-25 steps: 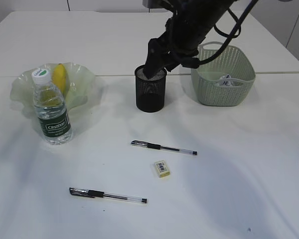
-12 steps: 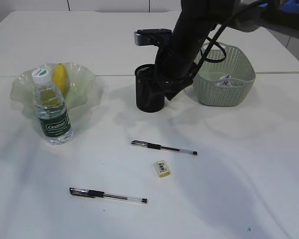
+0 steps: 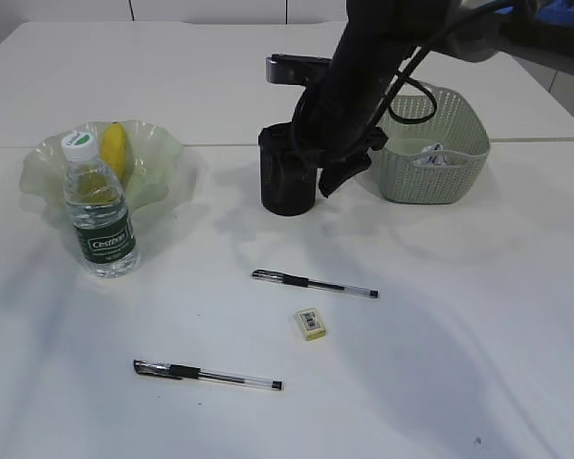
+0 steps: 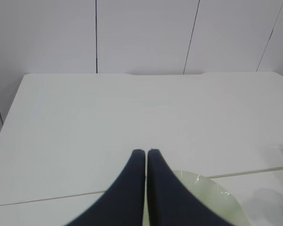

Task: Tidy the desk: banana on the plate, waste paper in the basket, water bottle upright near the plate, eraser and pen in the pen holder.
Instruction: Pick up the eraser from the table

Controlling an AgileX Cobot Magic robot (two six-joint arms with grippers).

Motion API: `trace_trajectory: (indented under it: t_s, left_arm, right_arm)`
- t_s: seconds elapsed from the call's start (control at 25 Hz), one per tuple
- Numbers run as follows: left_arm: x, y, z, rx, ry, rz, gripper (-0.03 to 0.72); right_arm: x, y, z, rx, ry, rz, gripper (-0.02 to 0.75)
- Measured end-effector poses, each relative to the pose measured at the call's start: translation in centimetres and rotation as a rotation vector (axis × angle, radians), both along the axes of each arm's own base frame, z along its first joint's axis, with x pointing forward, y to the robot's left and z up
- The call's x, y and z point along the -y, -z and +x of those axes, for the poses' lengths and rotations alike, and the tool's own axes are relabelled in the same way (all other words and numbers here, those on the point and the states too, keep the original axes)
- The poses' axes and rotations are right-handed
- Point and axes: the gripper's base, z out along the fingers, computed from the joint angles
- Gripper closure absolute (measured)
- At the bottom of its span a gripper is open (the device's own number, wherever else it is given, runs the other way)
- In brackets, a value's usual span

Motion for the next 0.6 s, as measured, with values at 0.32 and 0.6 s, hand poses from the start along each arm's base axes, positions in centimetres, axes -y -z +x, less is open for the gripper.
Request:
trace_trajectory:
  t_s: [0.32,0.6]
  left_arm:
    - [0.0,0.0,0.0,-0.001,0.000,0.001,0.713]
    - [0.2,0.0,0.0,0.003,0.019,-0.002,0.713]
  right_arm:
    - [0.3,0.7,-0.8,-0.044,0.004,-0.010,0.185]
    - [1.5,0.8,-3.7,-0.119,0.003,-0.049,0.186]
